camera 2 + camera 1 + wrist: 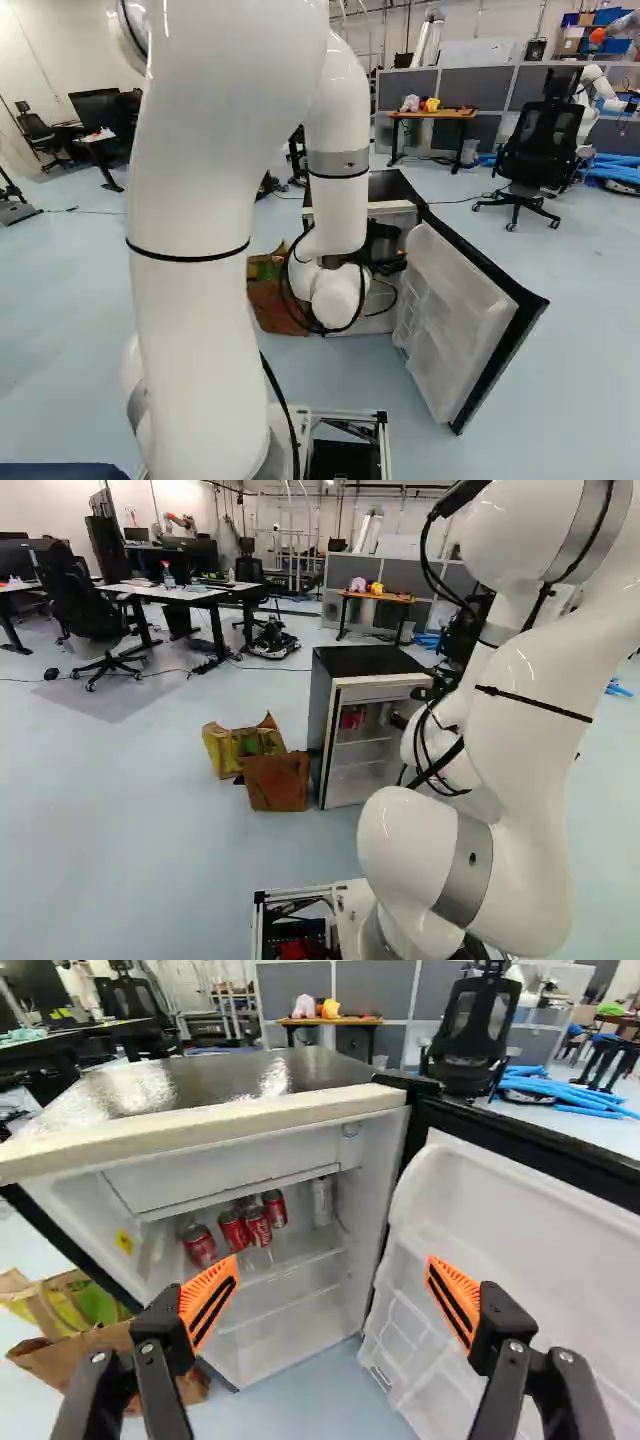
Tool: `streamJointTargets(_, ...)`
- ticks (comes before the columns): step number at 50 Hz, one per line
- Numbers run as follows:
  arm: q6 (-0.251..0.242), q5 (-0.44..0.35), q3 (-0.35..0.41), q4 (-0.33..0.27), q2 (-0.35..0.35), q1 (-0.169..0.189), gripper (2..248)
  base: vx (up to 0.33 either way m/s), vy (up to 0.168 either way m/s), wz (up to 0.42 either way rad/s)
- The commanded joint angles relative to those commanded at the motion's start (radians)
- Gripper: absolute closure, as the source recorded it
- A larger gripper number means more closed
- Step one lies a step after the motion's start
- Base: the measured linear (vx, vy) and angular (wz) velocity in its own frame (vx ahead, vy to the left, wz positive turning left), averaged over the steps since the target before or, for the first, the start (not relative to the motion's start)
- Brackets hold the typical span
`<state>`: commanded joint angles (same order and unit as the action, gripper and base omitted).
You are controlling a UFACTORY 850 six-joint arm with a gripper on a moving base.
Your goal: Grab a drink from the fridge
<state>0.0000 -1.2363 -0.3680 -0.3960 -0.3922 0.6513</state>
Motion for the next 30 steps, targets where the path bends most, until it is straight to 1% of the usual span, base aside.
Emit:
streamJointTargets(8, 0.0, 0.0, -0.009, -0.084, -0.029, 0.0, 3, 0.0, 0.0, 0.0)
streamJointTargets(13, 0.0, 0.001, -0.016, -0.124, -0.047, 0.0, 3, 0.0, 0.0, 0.0)
streamJointTargets(24, 0.0, 0.013, -0.038, -0.188, -0.094, -0.003, 3, 0.0, 0.0, 0.0)
streamJointTargets(30, 0.0, 0.022, -0.054, -0.211, -0.121, -0.006, 3, 0.0, 0.0, 0.0)
